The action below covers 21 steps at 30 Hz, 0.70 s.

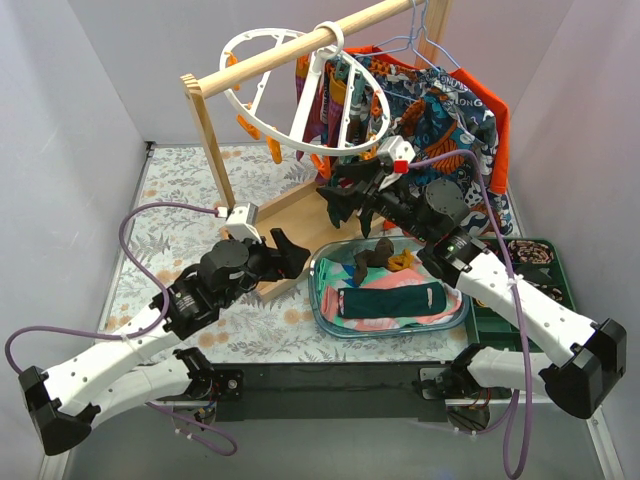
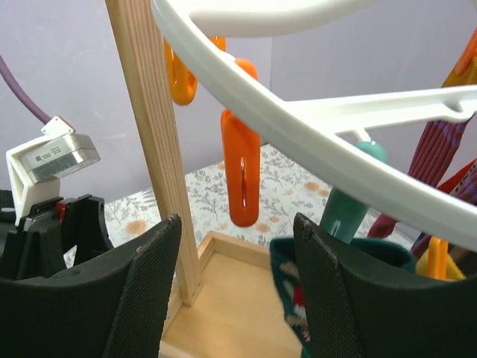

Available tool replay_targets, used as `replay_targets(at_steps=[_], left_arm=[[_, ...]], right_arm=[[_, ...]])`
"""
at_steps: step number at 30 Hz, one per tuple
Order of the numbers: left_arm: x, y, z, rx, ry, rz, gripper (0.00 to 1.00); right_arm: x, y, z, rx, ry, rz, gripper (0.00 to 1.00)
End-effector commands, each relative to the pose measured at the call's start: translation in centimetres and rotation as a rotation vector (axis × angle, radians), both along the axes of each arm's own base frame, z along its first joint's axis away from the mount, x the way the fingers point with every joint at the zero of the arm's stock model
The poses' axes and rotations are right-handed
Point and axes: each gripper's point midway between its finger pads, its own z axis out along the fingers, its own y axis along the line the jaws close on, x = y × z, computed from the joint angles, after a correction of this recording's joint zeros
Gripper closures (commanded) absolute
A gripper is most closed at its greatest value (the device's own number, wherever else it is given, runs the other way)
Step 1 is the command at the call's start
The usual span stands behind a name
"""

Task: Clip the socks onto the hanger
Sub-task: Open the clamp at the hanger.

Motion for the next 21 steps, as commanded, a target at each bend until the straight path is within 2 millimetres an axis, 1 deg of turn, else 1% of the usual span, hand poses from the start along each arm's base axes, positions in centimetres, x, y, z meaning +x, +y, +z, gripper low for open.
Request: replay_targets(at_steps=[1, 7, 8, 10, 11, 12, 14, 15, 16, 18, 19, 20, 21], left_arm=[[0.0, 0.8, 2.5, -0.030, -0.033, 0.030, 0.22], [0.1, 0.7, 4.1, -0.049, -0.050, 0.029, 0.21], [0.1, 0.7, 4.8, -0.058, -0.058, 0.029, 0.21], [0.1, 0.6, 5.4, -0.060, -0.063, 0.028, 0.21], [0.2, 0.6, 5.7, -0.061, -0.068, 0.027, 0.21], [0.3, 0.6, 6.7, -0.067, -0.083, 0.028, 0.21], [0.5, 0.8, 7.4, -0.064, -0.092, 0.042, 0.21], [0.5, 0.9, 8.8, -0.081, -0.107, 0.049, 0.21], [0.7, 0.8, 9.0, -0.074, -0.103, 0.053, 0.21], [1.0, 0.9, 10.0, -0.078, -0.110, 0.068, 0.21], [1.2, 0.7, 11.0, -0.085, -0.115, 0.071, 0.21], [1.4, 0.5, 11.5, -0.088, -0.118, 0.075, 0.21], [1.6, 0.5, 12.0, -0.095, -0.124, 0.078, 0.21]], right_arm=[[-0.2, -0.4, 5.5, 0.118, -0.140, -0.012, 0.33], [0.6, 0.3, 4.9, 0.114, -0.138, -0.010, 0.36], [0.6, 0.4, 4.8, 0.111, -0.138, -0.009, 0.37], [0.7, 0.3, 4.7, 0.112, -0.142, -0.011, 0.40], [0.8, 0.3, 4.6, 0.109, -0.138, -0.013, 0.45], [1.0, 0.3, 4.4, 0.106, -0.135, -0.014, 0.47], [1.0, 0.2, 4.3, 0.105, -0.137, -0.011, 0.53], [1.0, 0.2, 4.1, 0.103, -0.133, -0.009, 0.55], [0.9, 0.2, 4.1, 0.103, -0.136, -0.006, 0.57], [1.0, 0.1, 4.0, 0.100, -0.139, -0.005, 0.62], [1.0, 0.1, 3.9, 0.099, -0.141, -0.003, 0.65], [0.9, 0.1, 4.0, 0.098, -0.146, 0.004, 0.70], [0.9, 0.1, 3.8, 0.092, -0.146, 0.006, 0.72]])
